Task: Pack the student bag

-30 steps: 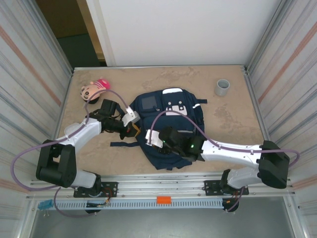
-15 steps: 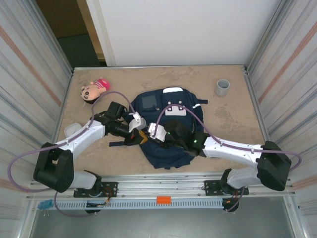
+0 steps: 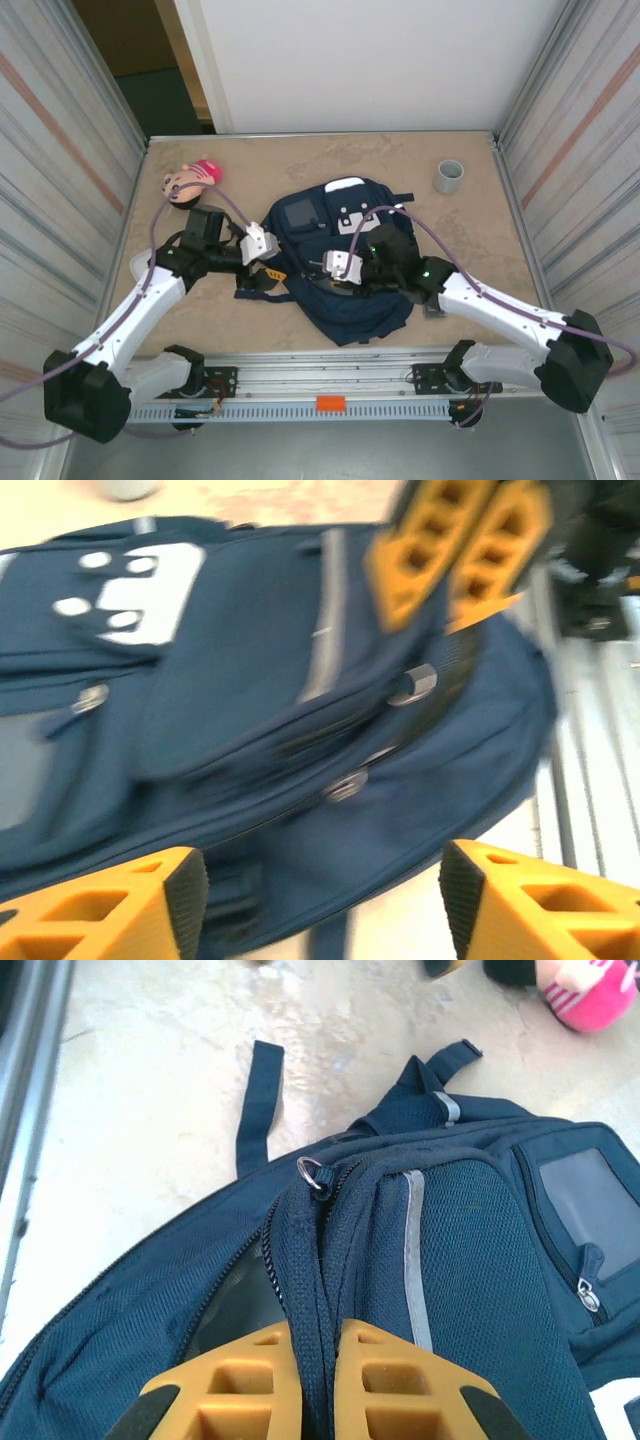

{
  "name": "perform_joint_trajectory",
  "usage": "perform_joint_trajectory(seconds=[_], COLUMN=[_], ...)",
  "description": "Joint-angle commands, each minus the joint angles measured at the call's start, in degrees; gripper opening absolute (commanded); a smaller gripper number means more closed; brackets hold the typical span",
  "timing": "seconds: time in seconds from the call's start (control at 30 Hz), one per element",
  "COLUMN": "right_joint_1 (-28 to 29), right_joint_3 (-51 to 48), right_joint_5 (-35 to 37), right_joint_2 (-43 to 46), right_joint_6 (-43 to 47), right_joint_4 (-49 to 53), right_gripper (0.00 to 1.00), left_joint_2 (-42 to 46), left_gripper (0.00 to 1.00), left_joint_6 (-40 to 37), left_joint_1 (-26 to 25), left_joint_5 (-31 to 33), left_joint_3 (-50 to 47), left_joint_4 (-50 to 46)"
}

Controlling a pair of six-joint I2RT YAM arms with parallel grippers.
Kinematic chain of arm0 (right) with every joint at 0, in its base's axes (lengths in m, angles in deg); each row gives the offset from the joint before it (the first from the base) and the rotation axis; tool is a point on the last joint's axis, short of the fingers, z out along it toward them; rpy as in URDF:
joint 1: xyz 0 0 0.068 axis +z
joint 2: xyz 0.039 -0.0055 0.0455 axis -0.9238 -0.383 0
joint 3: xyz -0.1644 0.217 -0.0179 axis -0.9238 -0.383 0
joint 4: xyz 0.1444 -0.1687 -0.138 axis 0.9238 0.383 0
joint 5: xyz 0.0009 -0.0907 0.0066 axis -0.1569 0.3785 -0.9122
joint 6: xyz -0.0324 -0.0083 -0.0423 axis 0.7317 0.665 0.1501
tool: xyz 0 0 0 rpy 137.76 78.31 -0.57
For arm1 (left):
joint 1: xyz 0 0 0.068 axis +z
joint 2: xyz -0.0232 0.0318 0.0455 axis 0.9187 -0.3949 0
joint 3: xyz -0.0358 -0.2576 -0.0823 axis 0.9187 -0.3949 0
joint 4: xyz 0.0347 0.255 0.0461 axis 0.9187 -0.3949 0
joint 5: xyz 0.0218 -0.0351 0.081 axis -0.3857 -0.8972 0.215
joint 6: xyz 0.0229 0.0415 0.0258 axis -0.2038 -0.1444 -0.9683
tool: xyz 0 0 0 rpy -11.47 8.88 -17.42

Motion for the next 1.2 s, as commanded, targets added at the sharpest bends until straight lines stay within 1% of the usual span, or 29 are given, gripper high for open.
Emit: perform_joint_trajectory(seconds=[0.0,0.03,0.07,0.1,0.13,0.17,0.27,0.3,0.4,0.47,0.57,0.6,0.67,0.7,0.73,0.77,0.8,0.83,0.93,0.97,1.0,1.03,1.17], right_joint_1=[-1.18,-1.59,-2.18,-2.69,-3.25,-3.61,-4.68,-5.03,-5.76,-6.07,-6.52,-6.74,-7.04,-7.24,-7.57,-7.83,-8.25,-8.75,-10.42,-11.05,-11.48,-11.77,-13.51], right_joint_3=[1.31,1.32,1.25,1.2,1.12,0.93,0.66,0.67,1.08,1.19,1.58,1.73,1.97,2.05,2.07,2.07,1.98,1.77,0.57,0.38,0.3,0.31,0.53], right_joint_5=[-9.01,-9.24,-9.65,-10.13,-10.86,-11.49,-13.91,-14.62,-15.66,-16.1,-17.11,-17.49,-17.92,-18.13,-18.15,-18.18,-18.26,-18.41,-19.57,-20.32,-20.74,-20.8,-18.42], right_joint_2=[3.47,3.86,4.27,4.57,4.91,5.17,6.04,6.22,6.19,6.19,6.03,5.93,5.95,5.91,5.93,6.09,6.01,5.94,5.33,5.0,4.55,4.11,2.46], right_joint_6=[6.79,7.16,7.13,7.09,6.85,6.63,5.99,5.85,5.83,5.85,5.58,5.45,5.27,5.21,4.97,4.84,4.76,4.58,3.87,3.56,3.25,2.93,-0.17], right_joint_4=[4.55,4.96,5.13,5.07,4.92,4.68,3.83,3.82,4.22,4.49,4.82,4.94,5.04,5.04,4.97,4.92,4.78,4.35,1.85,1.11,0.58,0.19,-1.89], right_gripper=[0.0,0.0,0.0,0.0,0.0,0.0,0.0,0.0,0.0,0.0,0.0,0.0,0.0,0.0,0.0,0.0,0.0,0.0,0.0,0.0,0.0,0.02,0.12], left_joint_2=[-0.75,-2.0,-3.48,-4.69,-6.15,-7.24,-8.58,-8.58,-8.29,-8.52,-10.08,-11.36,-14.02,-15.4,-16.27,-16.47,-16.01,-14.61,-9.07,-7.01,-5.09,-3.56,1.54], left_gripper=[0.69,0.7,0.71,0.76,0.98,0.99,0.99,0.99,0.99,0.99,0.99,0.99,0.96,0.93,0.88,0.77,0.56,0.42,0.22,0.13,0.06,0.01,0.0], left_joint_6=[-5.8,-6.53,-7.0,-7.28,-7.44,-7.88,-9.7,-10.54,-10.71,-12.46,-14.41,-15.82,-19.59,-21.29,-22.48,-22.88,-22.52,-21.65,-19.33,-18.02,-16.91,-15.86,-11.91], left_joint_1=[0.48,0.48,0.48,0.48,0.32,-0.21,-4.24,-5.79,-9.64,-11.08,-11.44,-11.43,-11.79,-12.09,-12.49,-12.74,-12.78,-12.87,-12.84,-12.86,-12.8,-12.87,-12.74], left_joint_5=[10.2,9.93,8.31,6.65,4.91,4.39,7.95,9.07,14.05,15.35,14.44,13.59,11.75,11.28,11.56,11.72,11.85,12.04,13.26,14.29,15.36,16.21,18.18], left_joint_3=[0.07,0.92,2.0,2.67,3.17,3.22,2.26,1.58,-0.99,-2.16,-2.71,-2.22,-0.19,0.92,1.61,1.97,1.66,0.22,-4.87,-6.02,-6.68,-6.99,-8.11], left_joint_4=[-0.86,-2.41,-4.31,-5.67,-6.54,-6.72,-4.16,-2.09,8.05,13.49,19.76,20.05,16.87,14.74,12.86,11.4,10.83,11.69,15.22,15.0,14.11,13.24,9.53])
